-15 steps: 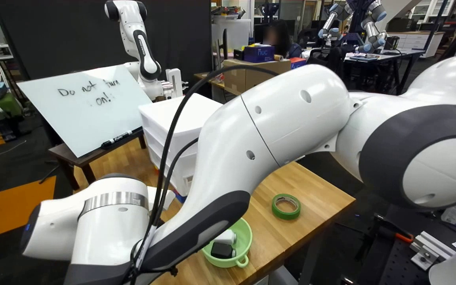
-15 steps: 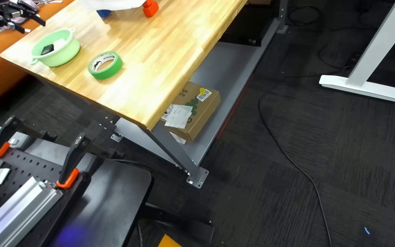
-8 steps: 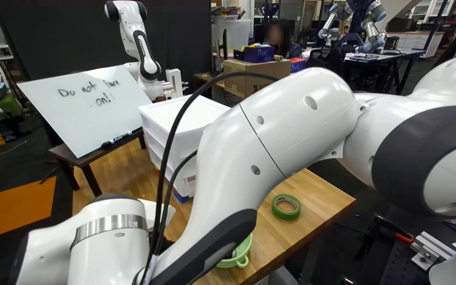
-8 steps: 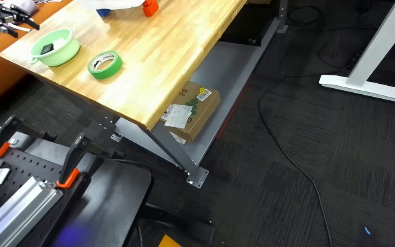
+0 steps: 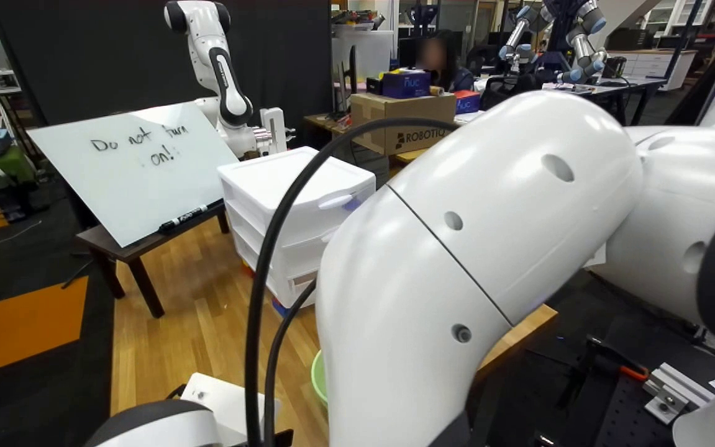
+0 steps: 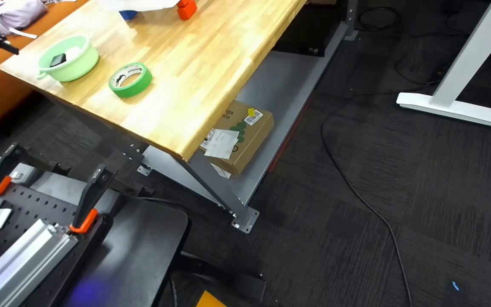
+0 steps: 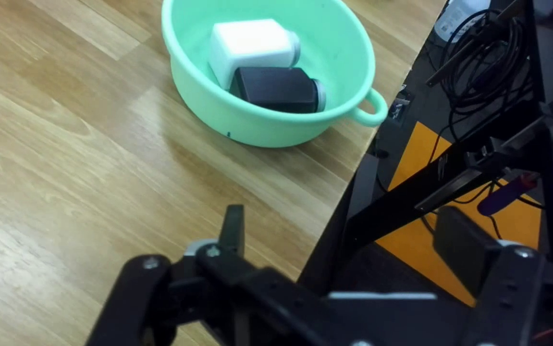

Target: Move the green tape forward and the light-green bowl to the left

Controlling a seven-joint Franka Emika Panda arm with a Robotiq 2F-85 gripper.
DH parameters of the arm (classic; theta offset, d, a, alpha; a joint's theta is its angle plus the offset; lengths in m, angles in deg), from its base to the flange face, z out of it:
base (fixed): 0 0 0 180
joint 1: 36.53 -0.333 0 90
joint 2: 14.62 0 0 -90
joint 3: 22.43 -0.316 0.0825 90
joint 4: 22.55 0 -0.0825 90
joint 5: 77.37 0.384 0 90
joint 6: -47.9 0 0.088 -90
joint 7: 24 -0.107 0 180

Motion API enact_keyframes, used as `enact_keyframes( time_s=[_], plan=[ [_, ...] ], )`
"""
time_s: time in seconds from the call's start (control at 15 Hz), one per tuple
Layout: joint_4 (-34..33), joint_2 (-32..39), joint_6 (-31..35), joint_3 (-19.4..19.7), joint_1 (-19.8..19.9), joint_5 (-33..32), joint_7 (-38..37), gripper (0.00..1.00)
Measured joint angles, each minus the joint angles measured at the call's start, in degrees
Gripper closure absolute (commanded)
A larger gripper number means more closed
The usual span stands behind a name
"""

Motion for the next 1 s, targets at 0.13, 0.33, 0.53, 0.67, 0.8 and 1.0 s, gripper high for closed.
enact_keyframes(
  time_s=[0.13, 0.33, 0.53, 0.67, 0.8, 1.0],
  plan=[
    [3.3, -1.5, 0.6, -0.3, -0.5, 0.0, -1.4, 0.00],
    [9.3, -3.8, 3.0, -0.7, -0.6, 0.0, -4.8, 0.00],
    [12.8, -5.8, 4.8, -0.7, -0.3, 0.0, -6.5, 0.00],
    [13.3, -6.4, 5.0, -0.7, -0.1, 0.0, -6.5, 0.00],
    [13.5, -6.4, 5.1, -0.7, -0.1, 0.0, -6.5, 0.00],
    [13.6, -6.4, 5.2, -0.7, -0.1, 0.0, -6.6, 0.00]
  ],
)
